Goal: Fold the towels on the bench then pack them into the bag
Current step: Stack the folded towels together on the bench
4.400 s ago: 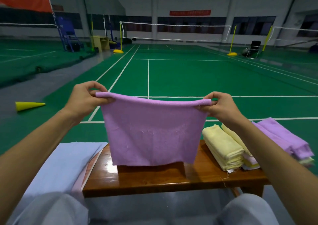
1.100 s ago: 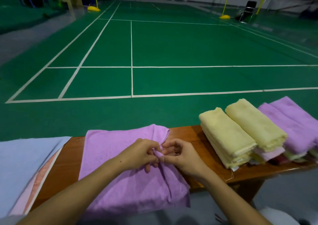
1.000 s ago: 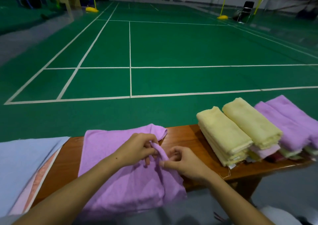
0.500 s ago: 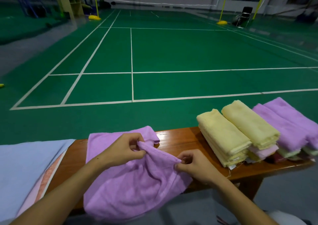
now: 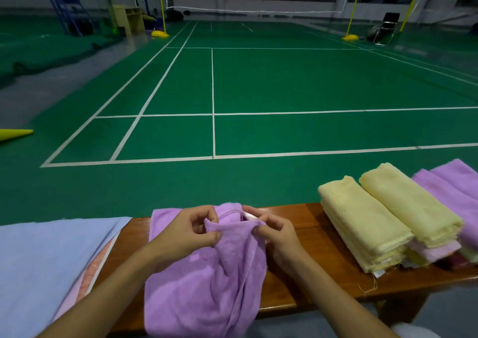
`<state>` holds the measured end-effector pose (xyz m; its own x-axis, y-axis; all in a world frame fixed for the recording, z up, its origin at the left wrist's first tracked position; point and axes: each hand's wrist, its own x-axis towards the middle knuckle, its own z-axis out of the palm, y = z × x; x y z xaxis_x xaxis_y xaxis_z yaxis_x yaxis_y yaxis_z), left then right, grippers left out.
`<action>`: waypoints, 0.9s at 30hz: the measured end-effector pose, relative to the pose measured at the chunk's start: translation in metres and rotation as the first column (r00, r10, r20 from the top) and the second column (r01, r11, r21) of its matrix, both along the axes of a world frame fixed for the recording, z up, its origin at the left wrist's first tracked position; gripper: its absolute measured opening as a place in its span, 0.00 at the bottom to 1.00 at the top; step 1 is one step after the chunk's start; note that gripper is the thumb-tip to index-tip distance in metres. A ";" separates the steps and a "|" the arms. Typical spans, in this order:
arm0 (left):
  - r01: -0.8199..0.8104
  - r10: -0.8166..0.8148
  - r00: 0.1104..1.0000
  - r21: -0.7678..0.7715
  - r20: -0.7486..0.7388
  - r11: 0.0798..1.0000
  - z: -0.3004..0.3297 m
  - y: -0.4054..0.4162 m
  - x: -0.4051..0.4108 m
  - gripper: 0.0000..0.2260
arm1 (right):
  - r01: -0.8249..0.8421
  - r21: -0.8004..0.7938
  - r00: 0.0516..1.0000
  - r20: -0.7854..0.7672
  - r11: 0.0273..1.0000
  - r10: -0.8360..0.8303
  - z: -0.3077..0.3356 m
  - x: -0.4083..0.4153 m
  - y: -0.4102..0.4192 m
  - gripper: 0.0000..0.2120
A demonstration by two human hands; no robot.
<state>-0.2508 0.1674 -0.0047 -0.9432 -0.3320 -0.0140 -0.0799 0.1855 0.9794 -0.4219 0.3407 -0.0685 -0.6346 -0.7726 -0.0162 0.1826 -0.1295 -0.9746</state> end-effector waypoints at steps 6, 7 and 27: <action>0.008 -0.004 1.000 -0.133 0.028 0.991 -0.002 -0.016 0.007 0.12 | 0.007 -0.056 0.997 0.074 0.998 -0.002 0.002 0.000 -0.011 0.04; 0.007 -0.001 1.000 -0.180 0.031 0.984 -0.001 -0.018 0.008 0.11 | -0.006 -0.074 0.997 0.072 0.997 0.012 0.004 -0.002 -0.011 0.05; -0.277 0.092 0.960 -0.847 -0.265 0.453 0.117 -0.036 0.005 0.20 | 0.323 0.094 0.183 -0.983 0.942 0.035 0.169 -0.020 0.014 0.10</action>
<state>-0.2461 0.1313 0.1119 -0.8139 -0.2492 0.5248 -0.0866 0.9453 0.3145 -0.4419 0.3548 0.1000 -0.3806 -0.7447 0.5482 -0.9135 0.2105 -0.3481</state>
